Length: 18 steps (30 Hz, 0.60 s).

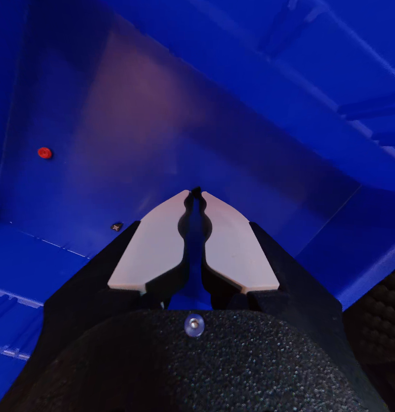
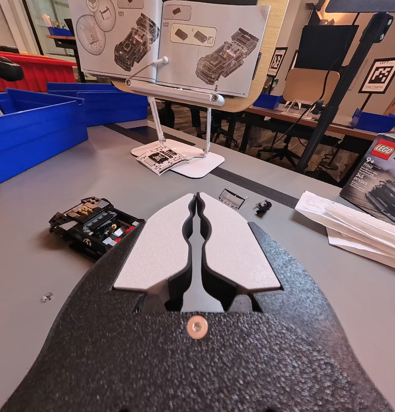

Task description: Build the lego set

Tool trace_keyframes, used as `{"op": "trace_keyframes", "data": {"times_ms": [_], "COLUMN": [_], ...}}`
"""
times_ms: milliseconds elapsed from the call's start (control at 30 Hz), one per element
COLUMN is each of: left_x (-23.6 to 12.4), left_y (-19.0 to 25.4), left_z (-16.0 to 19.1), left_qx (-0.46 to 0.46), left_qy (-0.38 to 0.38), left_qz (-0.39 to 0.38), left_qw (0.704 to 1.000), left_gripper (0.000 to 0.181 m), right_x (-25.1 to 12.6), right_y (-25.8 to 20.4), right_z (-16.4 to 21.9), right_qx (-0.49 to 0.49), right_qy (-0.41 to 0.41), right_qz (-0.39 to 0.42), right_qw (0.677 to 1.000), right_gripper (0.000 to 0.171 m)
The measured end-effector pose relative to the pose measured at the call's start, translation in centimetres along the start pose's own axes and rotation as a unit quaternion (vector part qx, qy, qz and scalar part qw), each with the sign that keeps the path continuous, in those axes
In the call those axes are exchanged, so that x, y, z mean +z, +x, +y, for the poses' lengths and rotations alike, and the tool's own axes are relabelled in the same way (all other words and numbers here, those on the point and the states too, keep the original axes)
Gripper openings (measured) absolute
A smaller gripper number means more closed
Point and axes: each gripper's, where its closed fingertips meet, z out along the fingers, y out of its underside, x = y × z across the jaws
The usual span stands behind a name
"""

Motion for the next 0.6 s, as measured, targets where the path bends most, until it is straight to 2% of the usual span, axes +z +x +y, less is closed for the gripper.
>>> {"op": "trace_keyframes", "data": {"times_ms": [167, 233, 300, 400, 467, 533, 600], "left_x": [-1.3, -4.0, -8.2, -14.5, -15.7, -13.5, -9.2], "left_y": [0.5, 0.9, 2.6, 9.4, 16.1, 22.8, 28.1], "left_z": [-1.0, -2.5, -4.5, -7.4, -8.3, -8.2, -7.7], "left_qx": [0.022, 0.039, 0.069, 0.15, 0.213, 0.274, 0.332], "left_qy": [0.031, 0.075, 0.136, 0.227, 0.253, 0.239, 0.208], "left_qz": [-0.016, -0.041, -0.069, -0.063, -0.01, 0.044, 0.077], "left_qw": [0.999, 0.996, 0.986, 0.96, 0.944, 0.93, 0.917], "left_gripper": [0.005, 0.005, 0.005, 0.004, 0.004, 0.004, 0.004], "right_x": [-0.1, -0.1, -0.1, -0.1, -0.1, -0.1, -0.2], "right_y": [0.0, 0.1, 0.1, 0.1, 0.0, -0.1, -0.2], "right_z": [-0.2, -0.2, -0.2, -0.1, -0.1, -0.3, -0.6], "right_qx": [-0.005, -0.004, -0.003, -0.003, -0.004, -0.007, -0.012], "right_qy": [0.003, 0.003, 0.003, 0.002, 0.002, 0.005, 0.01], "right_qz": [0.002, 0.004, 0.004, 0.004, 0.003, 0.003, 0.004], "right_qw": [1.0, 1.0, 1.0, 1.0, 1.0, 1.0, 1.0], "right_gripper": [0.0, 0.0, 0.0, 0.0, 0.0, 0.0, 0.0]}}
